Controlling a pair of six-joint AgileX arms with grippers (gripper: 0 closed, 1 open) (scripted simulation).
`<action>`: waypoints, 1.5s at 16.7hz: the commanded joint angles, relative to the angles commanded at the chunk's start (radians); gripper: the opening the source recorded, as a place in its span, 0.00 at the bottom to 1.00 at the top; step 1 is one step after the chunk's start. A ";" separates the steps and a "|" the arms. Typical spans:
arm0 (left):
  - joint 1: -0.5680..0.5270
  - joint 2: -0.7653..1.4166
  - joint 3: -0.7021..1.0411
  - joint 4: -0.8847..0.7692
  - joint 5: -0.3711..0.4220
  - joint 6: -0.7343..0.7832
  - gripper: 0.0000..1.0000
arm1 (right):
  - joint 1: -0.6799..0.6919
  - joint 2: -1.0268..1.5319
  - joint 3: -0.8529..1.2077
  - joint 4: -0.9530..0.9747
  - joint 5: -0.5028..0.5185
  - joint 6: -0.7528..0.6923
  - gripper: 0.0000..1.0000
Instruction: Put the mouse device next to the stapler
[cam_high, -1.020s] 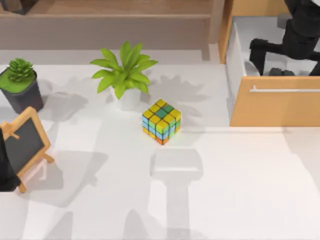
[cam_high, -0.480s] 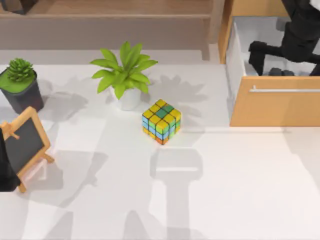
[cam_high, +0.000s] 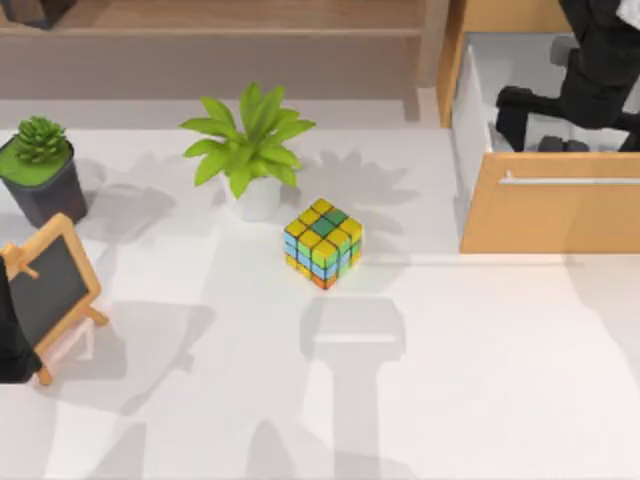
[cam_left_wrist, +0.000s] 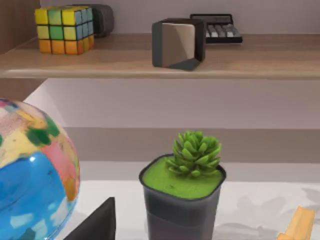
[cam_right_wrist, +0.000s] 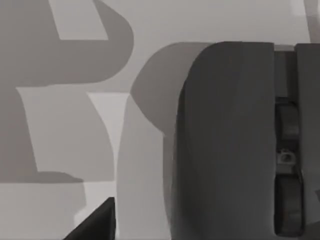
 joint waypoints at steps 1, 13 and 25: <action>0.000 0.000 0.000 0.000 0.000 0.000 1.00 | 0.000 0.000 -0.002 0.003 0.001 0.000 1.00; 0.000 0.000 0.000 0.000 0.000 0.000 1.00 | 0.000 0.025 -0.014 0.031 -0.001 0.001 0.70; 0.000 0.000 0.000 0.000 0.000 0.000 1.00 | 0.000 0.025 -0.014 0.031 -0.001 0.001 0.00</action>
